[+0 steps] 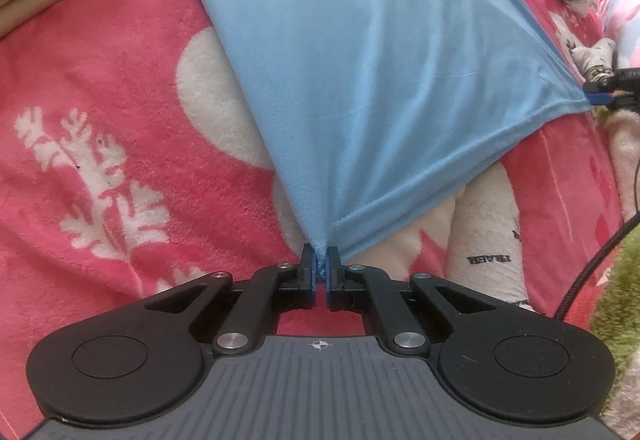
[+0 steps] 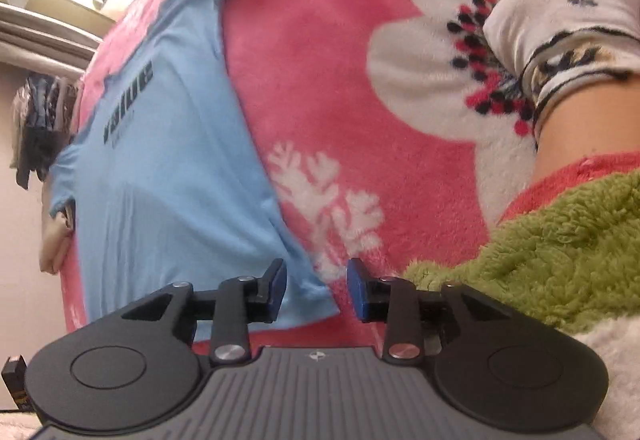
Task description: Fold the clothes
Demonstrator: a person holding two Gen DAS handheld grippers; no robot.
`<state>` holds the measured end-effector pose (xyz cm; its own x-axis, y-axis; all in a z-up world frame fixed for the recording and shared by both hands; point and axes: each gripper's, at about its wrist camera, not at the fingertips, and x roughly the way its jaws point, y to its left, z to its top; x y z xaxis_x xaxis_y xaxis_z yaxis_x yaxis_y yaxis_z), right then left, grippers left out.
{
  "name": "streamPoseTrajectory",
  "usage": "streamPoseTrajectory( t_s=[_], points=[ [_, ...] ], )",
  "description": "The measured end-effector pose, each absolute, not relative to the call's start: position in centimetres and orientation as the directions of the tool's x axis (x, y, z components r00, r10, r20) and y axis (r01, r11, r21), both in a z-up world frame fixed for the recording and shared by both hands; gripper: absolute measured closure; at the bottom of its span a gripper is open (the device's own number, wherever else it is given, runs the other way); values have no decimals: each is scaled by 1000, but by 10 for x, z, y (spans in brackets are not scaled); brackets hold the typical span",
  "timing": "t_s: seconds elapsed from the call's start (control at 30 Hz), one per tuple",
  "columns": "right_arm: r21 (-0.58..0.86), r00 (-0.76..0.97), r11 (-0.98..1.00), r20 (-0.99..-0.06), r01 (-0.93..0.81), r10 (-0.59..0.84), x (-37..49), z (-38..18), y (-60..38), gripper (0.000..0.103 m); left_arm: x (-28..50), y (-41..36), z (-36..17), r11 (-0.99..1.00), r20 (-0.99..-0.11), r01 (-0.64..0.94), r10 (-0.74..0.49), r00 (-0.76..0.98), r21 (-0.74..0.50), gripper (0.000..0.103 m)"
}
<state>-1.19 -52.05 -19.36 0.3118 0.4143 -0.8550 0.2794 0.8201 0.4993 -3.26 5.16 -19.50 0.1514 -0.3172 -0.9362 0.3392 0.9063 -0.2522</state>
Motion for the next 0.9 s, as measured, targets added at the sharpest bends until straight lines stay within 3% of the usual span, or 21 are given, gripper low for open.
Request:
streamPoseTrajectory(
  t_s=[0.03, 0.1, 0.2, 0.67, 0.9],
  points=[
    [498, 305, 826, -856, 265, 418, -11, -194, -517, 57, -34, 51, -194, 906, -937, 347, -313, 156, -245, 102],
    [495, 291, 836, -857, 237, 425, -10, -196, -510, 57, -36, 48, -192, 903, -938, 363, -304, 167, -228, 102],
    [461, 277, 869, -871, 180, 405, -14, -190, -502, 96, -39, 45, -186, 893, -938, 400, -298, 179, -208, 102],
    [297, 291, 955, -912, -18, 289, -36, -145, -493, 97, -34, 42, -190, 863, -952, 454, -291, 92, -220, 102],
    [185, 163, 982, -968, -49, 191, -23, -178, -469, 93, -31, 38, -201, 837, -956, 497, -289, 48, -228, 102]
  ],
)
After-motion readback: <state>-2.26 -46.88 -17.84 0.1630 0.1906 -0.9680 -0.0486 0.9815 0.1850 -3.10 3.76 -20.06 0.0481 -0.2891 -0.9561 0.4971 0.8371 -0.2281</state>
